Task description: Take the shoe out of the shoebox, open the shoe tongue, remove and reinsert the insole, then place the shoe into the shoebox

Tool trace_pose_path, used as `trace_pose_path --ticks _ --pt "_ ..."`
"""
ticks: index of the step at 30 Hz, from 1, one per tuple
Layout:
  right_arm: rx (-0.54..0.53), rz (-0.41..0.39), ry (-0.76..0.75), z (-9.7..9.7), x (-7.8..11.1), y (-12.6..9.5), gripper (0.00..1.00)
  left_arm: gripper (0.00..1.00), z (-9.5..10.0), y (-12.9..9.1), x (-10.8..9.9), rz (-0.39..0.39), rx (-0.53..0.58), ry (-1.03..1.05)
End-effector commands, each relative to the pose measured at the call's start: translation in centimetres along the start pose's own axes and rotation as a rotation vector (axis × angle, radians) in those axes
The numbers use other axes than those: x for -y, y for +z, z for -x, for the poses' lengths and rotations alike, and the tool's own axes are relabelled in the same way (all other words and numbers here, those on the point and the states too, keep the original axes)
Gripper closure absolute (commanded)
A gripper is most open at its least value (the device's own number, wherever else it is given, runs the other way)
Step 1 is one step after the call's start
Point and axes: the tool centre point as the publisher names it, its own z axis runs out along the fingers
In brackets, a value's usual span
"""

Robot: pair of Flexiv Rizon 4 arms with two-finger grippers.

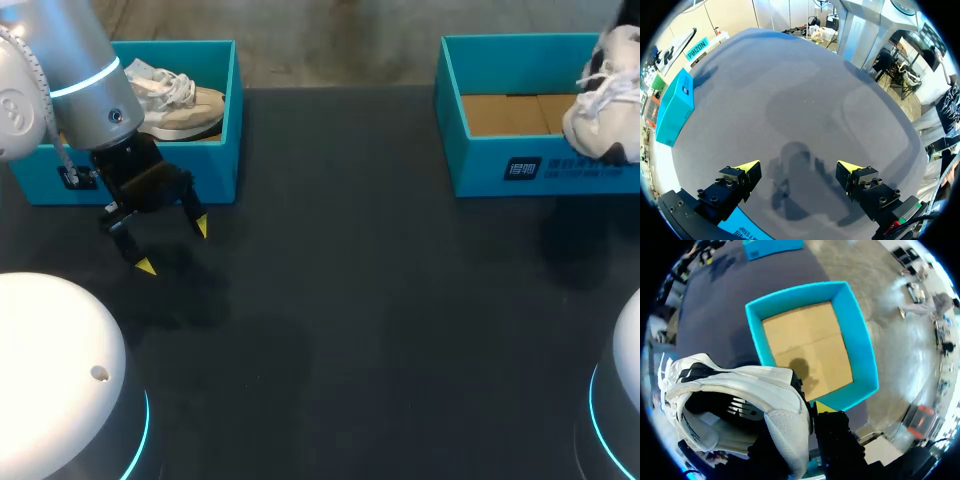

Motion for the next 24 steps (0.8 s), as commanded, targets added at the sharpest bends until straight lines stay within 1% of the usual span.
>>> trace_pose_path --ticks 1,15,17,19,20,24 --pt "0.061 0.028 0.486 -1.1 0.6 -0.3 1.00 0.00 -0.1 0.0 0.0 0.003 0.000 0.000" --pt "0.061 0.028 0.486 -1.1 0.6 -0.3 1.00 0.00 -0.1 0.0 0.0 0.003 0.000 0.000" --pt "0.052 0.049 0.630 -0.2 0.7 -0.4 1.00 0.00 -0.1 0.0 0.0 0.003 0.000 0.000" --pt "0.069 0.046 0.736 0.4 1.0 -0.5 1.00 0.00 -0.1 0.0 0.0 0.003 0.000 0.000" --pt "0.063 0.057 0.760 0.5 1.2 -0.6 1.00 0.00 -0.1 0.0 0.0 0.003 0.000 0.000" --pt "0.061 0.021 0.853 0.8 1.5 -0.3 1.00 0.00 -0.1 0.0 0.0 0.003 0.000 0.000"
